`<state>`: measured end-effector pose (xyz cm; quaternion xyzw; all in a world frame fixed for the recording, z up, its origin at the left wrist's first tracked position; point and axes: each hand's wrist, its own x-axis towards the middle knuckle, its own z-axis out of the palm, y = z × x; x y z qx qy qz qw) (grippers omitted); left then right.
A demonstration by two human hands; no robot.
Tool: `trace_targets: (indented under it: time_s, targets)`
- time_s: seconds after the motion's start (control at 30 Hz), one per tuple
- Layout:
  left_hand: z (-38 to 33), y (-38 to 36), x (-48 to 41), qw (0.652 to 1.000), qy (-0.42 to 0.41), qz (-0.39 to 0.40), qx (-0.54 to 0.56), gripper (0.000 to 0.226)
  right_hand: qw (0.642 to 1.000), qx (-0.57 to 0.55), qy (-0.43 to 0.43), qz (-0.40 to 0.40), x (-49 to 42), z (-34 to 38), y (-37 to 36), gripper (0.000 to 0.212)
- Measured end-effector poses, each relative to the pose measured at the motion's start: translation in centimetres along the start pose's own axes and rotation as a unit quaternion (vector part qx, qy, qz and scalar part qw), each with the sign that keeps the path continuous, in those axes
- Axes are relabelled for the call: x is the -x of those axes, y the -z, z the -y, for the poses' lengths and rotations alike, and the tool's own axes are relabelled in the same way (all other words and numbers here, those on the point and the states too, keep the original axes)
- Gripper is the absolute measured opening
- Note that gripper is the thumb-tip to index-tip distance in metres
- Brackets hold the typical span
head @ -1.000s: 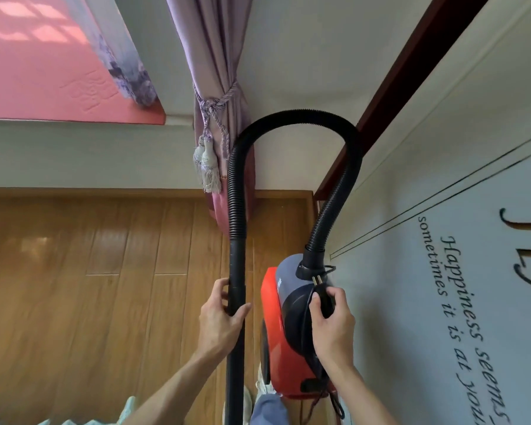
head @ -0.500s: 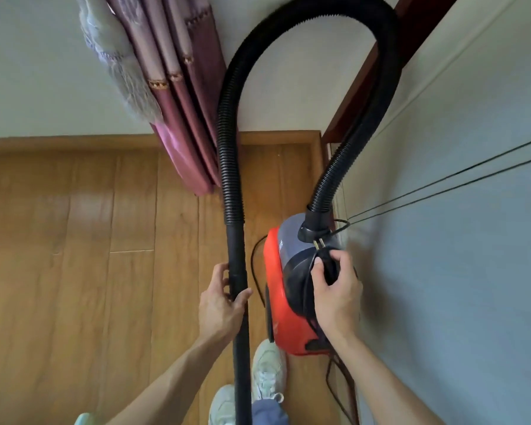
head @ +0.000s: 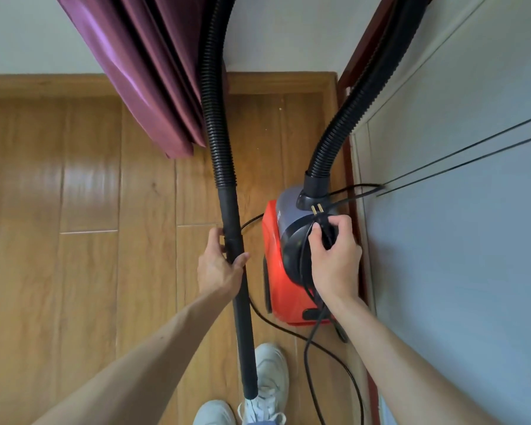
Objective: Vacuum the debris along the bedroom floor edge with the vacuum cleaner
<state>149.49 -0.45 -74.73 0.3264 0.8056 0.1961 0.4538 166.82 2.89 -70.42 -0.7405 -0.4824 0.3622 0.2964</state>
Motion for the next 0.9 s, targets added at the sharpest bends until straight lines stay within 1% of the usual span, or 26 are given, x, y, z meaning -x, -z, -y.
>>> trace_targets:
  time_s: [0.1, 0.23, 0.37, 0.63, 0.7, 0.77, 0.83, 0.87, 0.9]
  targets:
    - [1.2, -0.5, -1.8, 1.0, 0.007, 0.0, -0.016, 0.055, 1.0, 0.005, 0.005, -0.01, -0.8, -0.9, -1.1, 0.007]
    - [2.2, -1.3, -4.5, 1.0, 0.015, -0.003, -0.024, 0.058, 0.998, 0.024, 0.04, -0.035, -1.8, -1.8, -2.1, 0.008]
    - [2.9, -2.4, -6.7, 1.0, 0.018, 0.008, -0.024, 0.058, 0.995, 0.051, 0.058, -0.064, -3.5, -2.4, -3.1, 0.015]
    - [4.5, -3.7, -8.2, 0.999, 0.026, 0.038, -0.028, 0.062, 0.989, 0.104, 0.08, -0.073, -4.2, -2.5, -3.7, 0.014]
    - [4.5, -3.4, -7.9, 0.997, 0.034, 0.07, -0.022, 0.07, 0.989, 0.11, 0.079, -0.064, -4.0, -2.1, -3.6, 0.016]
    - [3.8, -2.3, -7.1, 0.994, 0.044, 0.097, -0.029, 0.078, 0.99, 0.122, 0.054, -0.045, -3.8, -1.3, -3.3, 0.018]
    - [2.9, -0.7, -6.3, 0.992, 0.034, 0.11, -0.044, 0.083, 0.991, 0.136, 0.006, -0.003, -3.4, -0.5, -2.7, 0.022]
    - [2.1, 0.5, -5.7, 0.991, 0.021, 0.117, -0.062, 0.085, 0.985, 0.169, -0.033, 0.028, -2.9, 0.1, -2.1, 0.026]
    - [1.3, 1.5, -5.1, 0.989, 0.014, 0.123, -0.079, 0.085, 0.976, 0.205, -0.048, 0.056, -2.5, 0.2, -1.6, 0.031]
